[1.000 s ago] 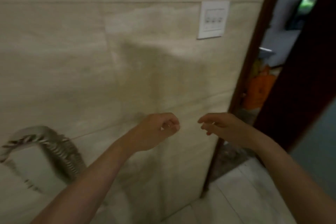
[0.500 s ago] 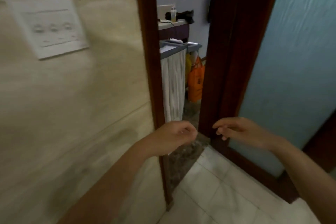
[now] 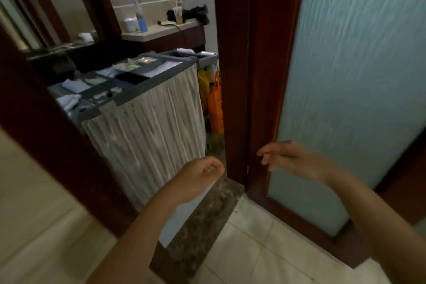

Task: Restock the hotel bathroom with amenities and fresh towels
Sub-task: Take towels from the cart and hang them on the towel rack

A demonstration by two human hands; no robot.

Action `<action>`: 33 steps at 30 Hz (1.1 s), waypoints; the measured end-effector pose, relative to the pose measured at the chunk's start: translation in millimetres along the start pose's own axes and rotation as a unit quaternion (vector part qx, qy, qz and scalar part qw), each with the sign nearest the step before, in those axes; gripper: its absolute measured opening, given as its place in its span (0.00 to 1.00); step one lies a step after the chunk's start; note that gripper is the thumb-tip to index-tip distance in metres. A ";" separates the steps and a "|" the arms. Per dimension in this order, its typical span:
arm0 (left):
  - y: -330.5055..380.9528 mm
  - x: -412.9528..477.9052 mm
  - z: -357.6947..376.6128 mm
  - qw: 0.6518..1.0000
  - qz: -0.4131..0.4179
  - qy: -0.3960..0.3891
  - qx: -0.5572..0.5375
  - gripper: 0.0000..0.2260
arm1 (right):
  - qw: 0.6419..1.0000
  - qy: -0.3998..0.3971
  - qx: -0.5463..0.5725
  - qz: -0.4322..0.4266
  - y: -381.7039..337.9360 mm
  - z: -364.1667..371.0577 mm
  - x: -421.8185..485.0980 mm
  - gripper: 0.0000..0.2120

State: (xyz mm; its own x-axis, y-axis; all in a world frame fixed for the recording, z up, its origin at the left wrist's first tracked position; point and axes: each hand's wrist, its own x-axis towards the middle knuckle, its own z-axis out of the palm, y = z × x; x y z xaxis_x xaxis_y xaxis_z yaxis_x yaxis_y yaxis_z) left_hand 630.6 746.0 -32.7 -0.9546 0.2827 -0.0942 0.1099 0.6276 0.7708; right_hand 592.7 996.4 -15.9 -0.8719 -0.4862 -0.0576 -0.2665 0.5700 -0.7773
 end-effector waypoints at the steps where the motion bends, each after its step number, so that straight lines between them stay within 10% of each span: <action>1: -1.7 15.0 -3.7 1.000 0.001 0.005 -0.002 0.06 | 1.000 0.001 0.003 0.003 6.3 -4.8 11.4 0.08; 15: -54.9 247.1 -119.9 0.984 -0.006 0.133 -0.117 0.08 | 0.999 -0.013 0.026 0.044 33.2 -61.9 260.5 0.11; 33: -167.1 362.3 -305.8 0.955 -0.061 0.289 -0.035 0.08 | 0.976 -0.156 0.050 -0.141 -33.6 -44.7 613.9 0.08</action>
State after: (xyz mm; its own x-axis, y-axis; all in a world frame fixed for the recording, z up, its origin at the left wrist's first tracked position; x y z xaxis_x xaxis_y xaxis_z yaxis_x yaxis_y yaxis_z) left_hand 181.7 521.8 -3.0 -0.9544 -0.2501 0.1630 -0.0109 0.5747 0.8183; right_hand 48.0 708.4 2.9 -0.5987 -0.8009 -0.0081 -0.4227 0.3245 -0.8462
